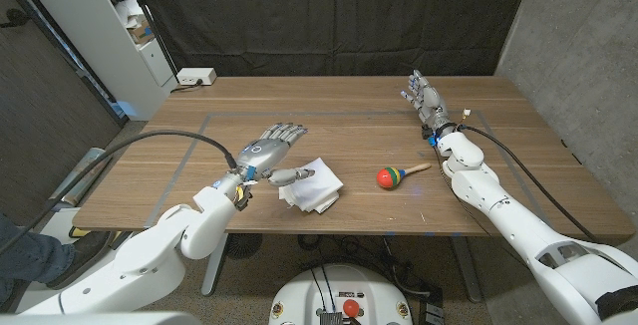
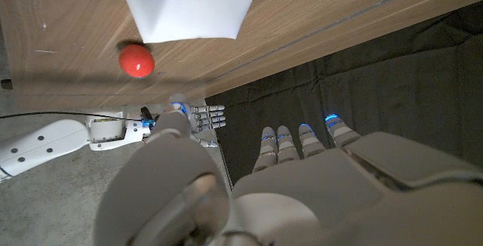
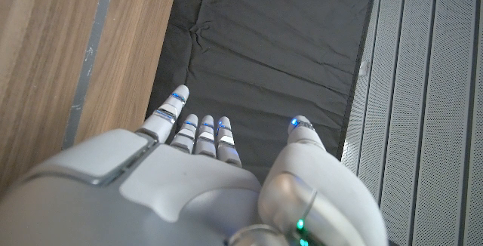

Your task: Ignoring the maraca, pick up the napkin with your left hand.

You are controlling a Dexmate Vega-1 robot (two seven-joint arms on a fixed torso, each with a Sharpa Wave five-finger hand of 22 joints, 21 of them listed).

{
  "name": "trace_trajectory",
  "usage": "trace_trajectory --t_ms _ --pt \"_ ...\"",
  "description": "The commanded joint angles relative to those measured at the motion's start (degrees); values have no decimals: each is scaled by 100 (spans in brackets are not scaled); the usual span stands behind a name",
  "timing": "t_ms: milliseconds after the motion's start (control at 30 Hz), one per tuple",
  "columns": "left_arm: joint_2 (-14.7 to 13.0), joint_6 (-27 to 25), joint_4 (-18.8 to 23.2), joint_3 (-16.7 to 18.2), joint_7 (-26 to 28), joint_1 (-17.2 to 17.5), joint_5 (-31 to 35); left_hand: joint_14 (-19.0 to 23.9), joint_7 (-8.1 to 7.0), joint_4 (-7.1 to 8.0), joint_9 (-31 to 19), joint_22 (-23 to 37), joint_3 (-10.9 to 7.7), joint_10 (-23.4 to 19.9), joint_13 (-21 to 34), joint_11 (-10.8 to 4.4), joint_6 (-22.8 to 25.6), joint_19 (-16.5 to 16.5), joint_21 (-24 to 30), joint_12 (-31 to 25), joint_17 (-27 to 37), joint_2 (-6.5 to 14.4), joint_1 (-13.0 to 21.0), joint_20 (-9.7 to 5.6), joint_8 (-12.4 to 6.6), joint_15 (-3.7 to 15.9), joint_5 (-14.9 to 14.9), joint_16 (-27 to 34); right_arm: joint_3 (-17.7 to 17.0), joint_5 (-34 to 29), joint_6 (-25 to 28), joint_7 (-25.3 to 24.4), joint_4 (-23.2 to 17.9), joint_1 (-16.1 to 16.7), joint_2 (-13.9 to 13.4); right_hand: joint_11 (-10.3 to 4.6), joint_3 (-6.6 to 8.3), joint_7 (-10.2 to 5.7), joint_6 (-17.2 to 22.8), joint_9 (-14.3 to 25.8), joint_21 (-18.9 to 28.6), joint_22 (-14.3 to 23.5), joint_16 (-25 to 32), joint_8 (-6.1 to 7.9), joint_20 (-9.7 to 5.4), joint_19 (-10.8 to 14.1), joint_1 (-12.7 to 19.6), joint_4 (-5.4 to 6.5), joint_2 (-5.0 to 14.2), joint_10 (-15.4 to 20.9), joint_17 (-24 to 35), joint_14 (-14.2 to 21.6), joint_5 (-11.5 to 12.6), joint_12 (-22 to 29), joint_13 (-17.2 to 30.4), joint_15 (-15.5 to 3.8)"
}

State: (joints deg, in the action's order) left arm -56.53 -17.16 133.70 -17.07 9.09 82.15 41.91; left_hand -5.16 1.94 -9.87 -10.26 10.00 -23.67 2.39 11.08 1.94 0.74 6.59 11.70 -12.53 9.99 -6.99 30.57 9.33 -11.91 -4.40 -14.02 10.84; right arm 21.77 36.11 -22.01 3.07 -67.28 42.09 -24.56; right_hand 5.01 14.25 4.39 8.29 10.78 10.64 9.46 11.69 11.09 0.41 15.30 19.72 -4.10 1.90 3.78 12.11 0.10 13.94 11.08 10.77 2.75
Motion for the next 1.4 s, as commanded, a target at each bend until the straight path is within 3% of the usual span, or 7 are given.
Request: trace_trajectory --t_ms 33,533,867,1400 --pt "-155 -428 130 -283 -571 -244 144 -14 21 -14 -16 18 25 -17 29 3 30 -10 -9 -11 28 -12 94 53 -6 0 -67 4 8 -14 -39 33 14 -22 0 21 2 -37 24 17 31 30 7 17 -16 -9 17 -44 18 -13 12 -52 28 17 17 21" --pt "-161 -873 208 -766 -1051 -621 731 26 17 0 -18 19 51 -74 39 -39 33 -48 -8 -35 28 -65 228 83 6 -17 -111 11 9 34 -78 125 172 -133 75 17 -4 -46 25 18 28 30 7 17 -10 -17 12 -47 17 -13 13 -54 28 17 17 28" --pt "-88 -892 77 -1029 -1281 -865 890 111 -1 13 -18 21 71 -113 46 -69 60 -72 -8 -51 29 -91 310 121 7 -9 -139 36 40 7 -60 175 247 -226 86 17 -7 -47 23 18 27 30 8 16 -5 -21 11 -52 16 -18 13 -54 29 15 17 26" --pt "172 -416 -360 -1197 -1117 -1195 251 142 -35 32 -19 22 88 -136 52 -102 96 -96 -9 -58 31 -96 391 136 8 4 -168 35 15 4 -17 132 138 -214 36 23 -12 -47 25 18 27 30 8 17 -1 -24 7 -57 16 -13 14 -55 29 18 17 24"
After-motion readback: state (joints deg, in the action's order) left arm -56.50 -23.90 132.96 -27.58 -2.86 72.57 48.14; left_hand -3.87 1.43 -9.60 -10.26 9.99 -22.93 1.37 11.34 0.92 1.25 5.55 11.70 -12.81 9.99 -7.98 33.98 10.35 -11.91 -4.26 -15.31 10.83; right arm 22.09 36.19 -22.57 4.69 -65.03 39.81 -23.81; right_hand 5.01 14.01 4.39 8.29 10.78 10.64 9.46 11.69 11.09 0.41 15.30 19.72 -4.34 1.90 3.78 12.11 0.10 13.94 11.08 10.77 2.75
